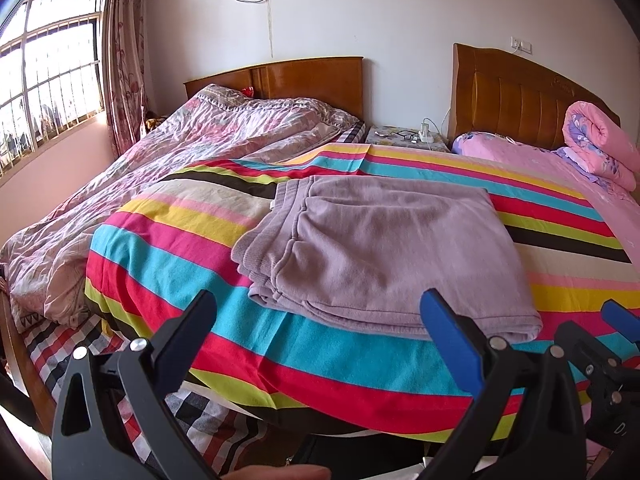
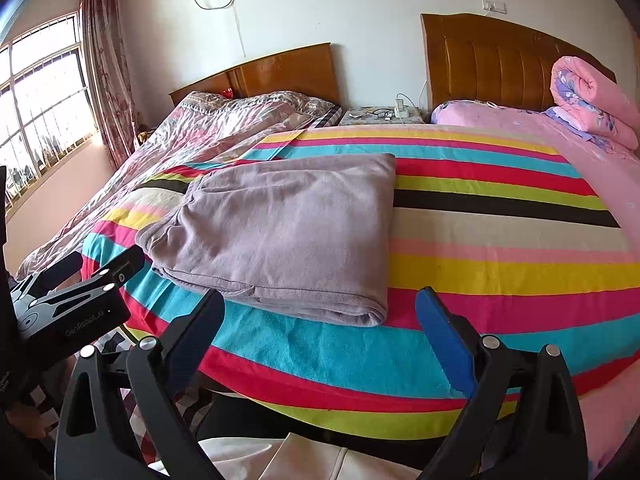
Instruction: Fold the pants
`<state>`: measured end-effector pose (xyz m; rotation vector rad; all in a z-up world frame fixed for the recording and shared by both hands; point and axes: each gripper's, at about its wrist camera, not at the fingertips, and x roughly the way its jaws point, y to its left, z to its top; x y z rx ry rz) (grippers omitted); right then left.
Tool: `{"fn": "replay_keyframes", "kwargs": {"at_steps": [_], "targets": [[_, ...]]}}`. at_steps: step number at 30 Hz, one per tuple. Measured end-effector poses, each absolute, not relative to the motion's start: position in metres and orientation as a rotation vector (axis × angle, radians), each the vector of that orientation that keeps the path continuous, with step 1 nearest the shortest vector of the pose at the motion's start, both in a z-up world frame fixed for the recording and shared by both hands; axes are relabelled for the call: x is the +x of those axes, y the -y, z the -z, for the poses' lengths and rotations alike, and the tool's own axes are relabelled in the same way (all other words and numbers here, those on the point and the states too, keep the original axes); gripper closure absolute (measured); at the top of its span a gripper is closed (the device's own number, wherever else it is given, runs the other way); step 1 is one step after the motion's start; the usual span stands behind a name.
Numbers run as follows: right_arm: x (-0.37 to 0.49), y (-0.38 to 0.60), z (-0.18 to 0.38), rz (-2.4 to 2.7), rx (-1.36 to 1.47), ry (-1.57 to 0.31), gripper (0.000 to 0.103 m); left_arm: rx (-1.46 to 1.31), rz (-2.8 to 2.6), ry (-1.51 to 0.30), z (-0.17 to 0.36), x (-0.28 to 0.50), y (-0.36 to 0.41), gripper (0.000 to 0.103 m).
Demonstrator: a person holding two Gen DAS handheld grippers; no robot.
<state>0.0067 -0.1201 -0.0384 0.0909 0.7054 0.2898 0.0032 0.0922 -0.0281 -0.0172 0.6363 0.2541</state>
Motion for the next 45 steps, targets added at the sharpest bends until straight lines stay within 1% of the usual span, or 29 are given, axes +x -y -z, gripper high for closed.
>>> {"fn": "replay_keyframes", "kwargs": {"at_steps": [45], "targets": [[0.0076,0.1142,0.043,-0.291,0.057,-0.725,0.01,-0.014,-0.245,-0.649,0.0334,0.0015,-0.0877,0.001]]}}
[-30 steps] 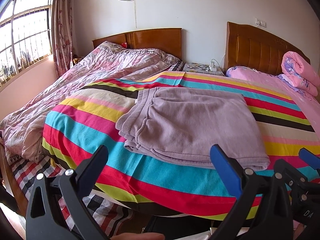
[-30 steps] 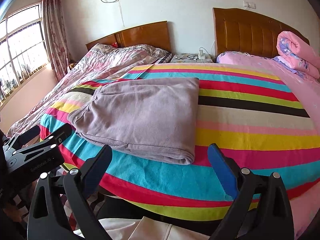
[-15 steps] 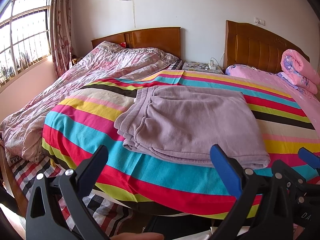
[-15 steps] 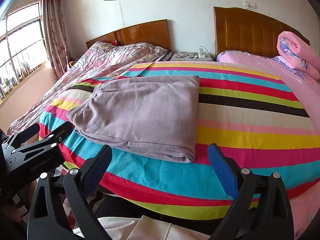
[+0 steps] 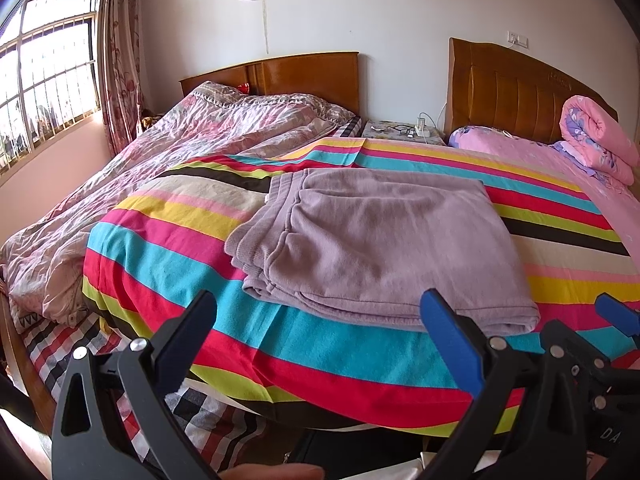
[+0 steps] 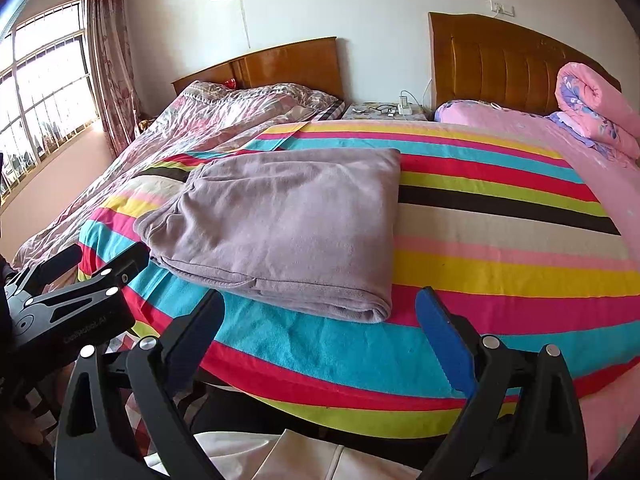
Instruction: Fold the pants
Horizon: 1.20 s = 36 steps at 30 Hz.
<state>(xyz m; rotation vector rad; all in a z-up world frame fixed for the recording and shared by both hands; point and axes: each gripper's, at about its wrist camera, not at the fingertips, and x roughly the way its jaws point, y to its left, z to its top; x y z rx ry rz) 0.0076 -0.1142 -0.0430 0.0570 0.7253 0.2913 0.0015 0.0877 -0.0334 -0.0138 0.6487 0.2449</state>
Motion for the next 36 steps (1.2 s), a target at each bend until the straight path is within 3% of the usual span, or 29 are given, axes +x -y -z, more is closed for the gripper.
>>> {"fn": "replay_keyframes", "kwargs": {"at_steps": [36], "targets": [[0.008,0.1152,0.0456,-0.291,0.06,-0.727,0.01,-0.004,-0.234,-0.646,0.0335,0.0044,-0.0851,0.001]]}}
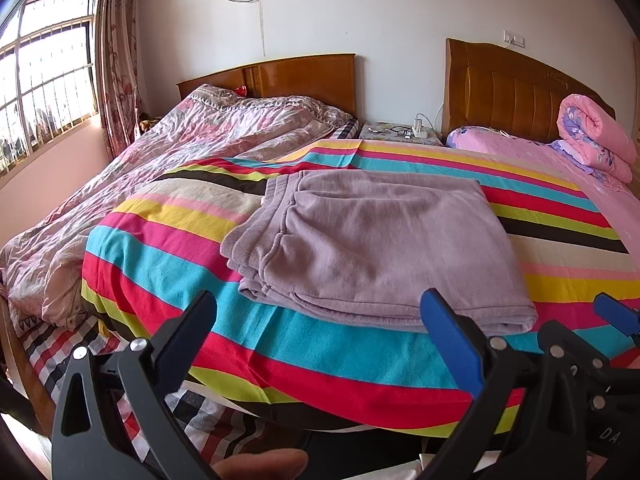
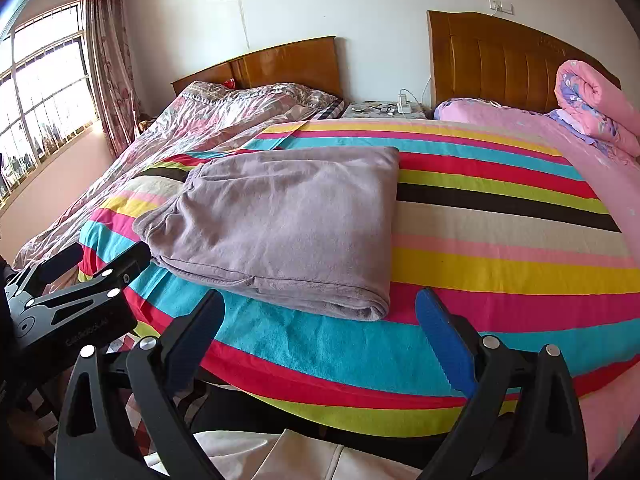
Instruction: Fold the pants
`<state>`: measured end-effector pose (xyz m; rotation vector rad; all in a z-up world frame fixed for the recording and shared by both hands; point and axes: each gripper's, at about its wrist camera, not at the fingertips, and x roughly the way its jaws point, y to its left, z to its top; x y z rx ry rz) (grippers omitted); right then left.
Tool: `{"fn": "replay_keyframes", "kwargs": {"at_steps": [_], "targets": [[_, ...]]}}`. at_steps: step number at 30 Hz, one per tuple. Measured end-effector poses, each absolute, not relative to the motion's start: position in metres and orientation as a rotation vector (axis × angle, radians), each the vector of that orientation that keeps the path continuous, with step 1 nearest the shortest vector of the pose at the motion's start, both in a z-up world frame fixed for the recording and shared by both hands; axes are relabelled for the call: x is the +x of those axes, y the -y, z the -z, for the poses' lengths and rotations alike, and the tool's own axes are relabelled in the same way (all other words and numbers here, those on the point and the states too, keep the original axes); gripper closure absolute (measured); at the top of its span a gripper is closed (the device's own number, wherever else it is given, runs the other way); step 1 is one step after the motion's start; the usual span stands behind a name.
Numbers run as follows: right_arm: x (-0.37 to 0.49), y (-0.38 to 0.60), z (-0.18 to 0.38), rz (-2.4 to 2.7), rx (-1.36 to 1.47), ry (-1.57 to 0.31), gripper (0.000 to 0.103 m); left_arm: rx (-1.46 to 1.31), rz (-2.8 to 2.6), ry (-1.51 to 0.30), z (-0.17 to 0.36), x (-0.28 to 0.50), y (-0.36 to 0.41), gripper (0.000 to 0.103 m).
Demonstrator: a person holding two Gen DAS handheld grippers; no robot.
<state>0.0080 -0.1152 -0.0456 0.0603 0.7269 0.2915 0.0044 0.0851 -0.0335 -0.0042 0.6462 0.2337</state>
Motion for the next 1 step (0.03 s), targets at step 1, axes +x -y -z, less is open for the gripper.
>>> {"fn": "replay_keyframes", "kwargs": {"at_steps": [1], "targets": [[0.008,0.1152,0.0456,-0.291,0.06,-0.727,0.01,-0.006,-0.233,-0.649,0.0337,0.0045,-0.0854,0.001]]}}
